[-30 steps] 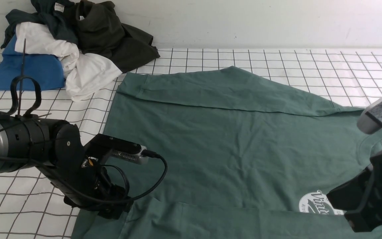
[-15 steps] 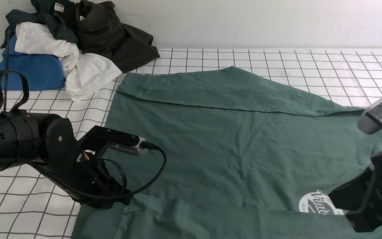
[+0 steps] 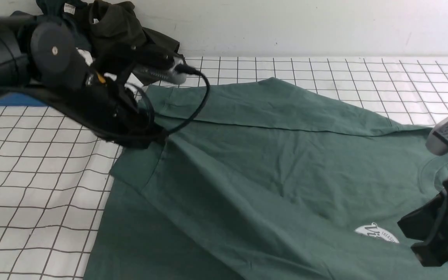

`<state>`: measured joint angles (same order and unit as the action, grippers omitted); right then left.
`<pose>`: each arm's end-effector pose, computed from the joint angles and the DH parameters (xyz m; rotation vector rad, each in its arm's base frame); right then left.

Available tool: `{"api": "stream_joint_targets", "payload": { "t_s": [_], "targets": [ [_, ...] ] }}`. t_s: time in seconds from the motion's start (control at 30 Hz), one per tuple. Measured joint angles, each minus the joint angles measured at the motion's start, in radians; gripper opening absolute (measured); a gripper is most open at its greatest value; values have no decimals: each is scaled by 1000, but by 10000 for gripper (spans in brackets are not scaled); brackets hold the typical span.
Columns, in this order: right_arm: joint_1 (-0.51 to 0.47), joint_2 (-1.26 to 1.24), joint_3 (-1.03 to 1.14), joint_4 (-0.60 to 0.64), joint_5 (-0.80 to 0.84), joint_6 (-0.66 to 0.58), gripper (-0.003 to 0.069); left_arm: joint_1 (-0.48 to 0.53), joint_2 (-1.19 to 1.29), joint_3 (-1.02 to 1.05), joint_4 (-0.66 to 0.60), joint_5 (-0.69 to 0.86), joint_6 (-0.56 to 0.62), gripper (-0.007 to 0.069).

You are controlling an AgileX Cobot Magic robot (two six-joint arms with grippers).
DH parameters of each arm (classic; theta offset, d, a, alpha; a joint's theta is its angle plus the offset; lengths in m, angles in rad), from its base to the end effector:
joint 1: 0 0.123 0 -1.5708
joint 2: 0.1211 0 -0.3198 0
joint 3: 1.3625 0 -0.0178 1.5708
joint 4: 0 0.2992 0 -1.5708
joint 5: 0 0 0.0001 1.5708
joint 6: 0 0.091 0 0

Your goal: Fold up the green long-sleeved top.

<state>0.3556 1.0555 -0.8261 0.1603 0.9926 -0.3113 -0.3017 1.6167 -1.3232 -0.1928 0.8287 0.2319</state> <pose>0.1967 0.0860 0.3119 -0.8099 2.5773 0.2211 0.3746 -0.1300 0.3174 0.5705 2.5389 -0.2567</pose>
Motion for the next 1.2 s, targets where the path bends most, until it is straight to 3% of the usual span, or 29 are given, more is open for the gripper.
{"api": "stream_joint_targets", "payload": {
  "t_s": [0.2, 0.53, 0.67, 0.8, 0.87, 0.97, 1.2],
  "targets": [
    [0, 0, 0, -108, 0, 105, -15, 8, 105, -154, 20, 90, -3, 41],
    [0, 0, 0, -151, -7, 145, -15, 68, 276, -166, 21, 76, -28, 61],
    [0, 20, -1, -151, -7, 146, -15, 72, 322, -170, 23, 42, -28, 196],
    [0, 81, -42, -153, -6, 150, -15, 92, 352, -261, 23, 33, -62, 392],
    [0, 109, -78, -153, -6, 157, -15, 110, 372, -325, 21, 39, -78, 444],
    [0, 175, -163, -160, -6, 168, -15, 147, 425, -451, 17, 58, -104, 488],
    [0, 302, -340, -171, -15, 168, -15, 197, 613, -725, -35, 63, -118, 497]
  ]
}}
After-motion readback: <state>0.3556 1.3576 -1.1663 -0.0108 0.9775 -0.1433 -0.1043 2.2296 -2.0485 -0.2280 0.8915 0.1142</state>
